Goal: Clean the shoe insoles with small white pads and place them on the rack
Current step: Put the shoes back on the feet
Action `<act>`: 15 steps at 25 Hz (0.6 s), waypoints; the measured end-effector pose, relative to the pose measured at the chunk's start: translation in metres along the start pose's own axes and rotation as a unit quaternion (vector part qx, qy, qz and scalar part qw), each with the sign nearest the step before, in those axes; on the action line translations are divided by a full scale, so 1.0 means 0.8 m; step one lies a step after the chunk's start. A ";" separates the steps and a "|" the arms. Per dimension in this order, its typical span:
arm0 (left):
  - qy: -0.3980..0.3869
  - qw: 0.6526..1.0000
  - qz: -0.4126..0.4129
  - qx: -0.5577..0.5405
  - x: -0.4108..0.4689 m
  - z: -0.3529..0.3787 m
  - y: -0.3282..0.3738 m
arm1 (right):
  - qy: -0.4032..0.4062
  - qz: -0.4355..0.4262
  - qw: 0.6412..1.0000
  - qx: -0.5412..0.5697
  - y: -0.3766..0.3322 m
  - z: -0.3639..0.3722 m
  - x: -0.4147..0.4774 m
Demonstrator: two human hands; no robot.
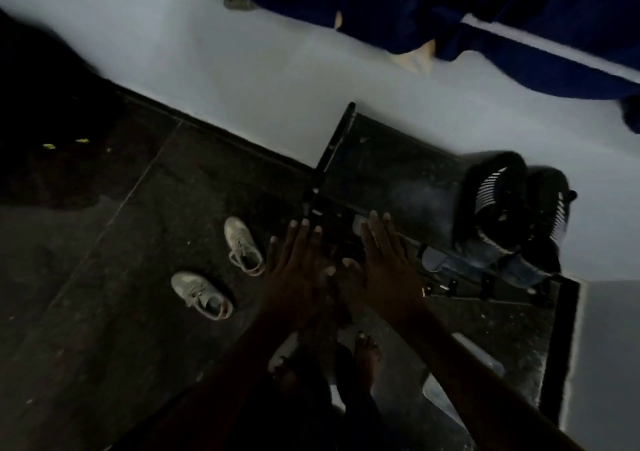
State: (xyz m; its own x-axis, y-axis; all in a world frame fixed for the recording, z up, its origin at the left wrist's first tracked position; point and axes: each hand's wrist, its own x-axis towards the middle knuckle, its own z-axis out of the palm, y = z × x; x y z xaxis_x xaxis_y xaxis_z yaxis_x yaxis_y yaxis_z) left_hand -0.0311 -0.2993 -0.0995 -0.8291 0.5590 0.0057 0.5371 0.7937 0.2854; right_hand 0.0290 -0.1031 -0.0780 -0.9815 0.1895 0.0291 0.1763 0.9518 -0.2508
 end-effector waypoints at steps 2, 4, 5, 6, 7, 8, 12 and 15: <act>-0.003 0.999 -0.033 0.006 -0.025 0.000 -0.033 | -0.003 -0.021 1.000 0.000 -0.041 0.021 0.008; 0.001 0.998 -0.056 0.010 -0.049 0.003 -0.068 | -0.005 -0.054 0.999 0.000 -0.080 0.047 0.017; 0.002 0.998 -0.068 0.005 -0.061 0.006 -0.089 | -0.011 -0.070 0.997 -0.001 -0.101 0.064 0.022; -0.002 0.997 -0.081 -0.001 -0.071 0.010 -0.108 | -0.023 -0.083 0.996 -0.004 -0.119 0.079 0.027; -0.009 0.995 -0.099 -0.005 -0.083 0.016 -0.128 | -0.036 -0.096 0.995 -0.006 -0.138 0.095 0.030; -0.019 0.993 -0.120 -0.009 -0.094 0.023 -0.145 | -0.049 -0.111 0.993 -0.007 -0.155 0.111 0.033; -0.029 0.982 -0.188 -0.023 -0.125 0.062 -0.193 | -0.087 -0.165 0.982 -0.014 -0.204 0.173 0.044; -0.032 0.968 -0.248 -0.016 -0.141 0.113 -0.231 | -0.110 -0.206 0.972 -0.020 -0.219 0.245 0.057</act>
State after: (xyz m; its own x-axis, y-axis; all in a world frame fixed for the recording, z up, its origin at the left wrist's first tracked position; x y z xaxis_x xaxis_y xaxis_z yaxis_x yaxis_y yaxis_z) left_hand -0.0229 -0.4872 -0.2399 -0.9721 0.1263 -0.1979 0.0704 0.9609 0.2678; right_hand -0.0618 -0.3087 -0.2221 -0.9610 -0.2615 -0.0904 -0.2362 0.9456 -0.2237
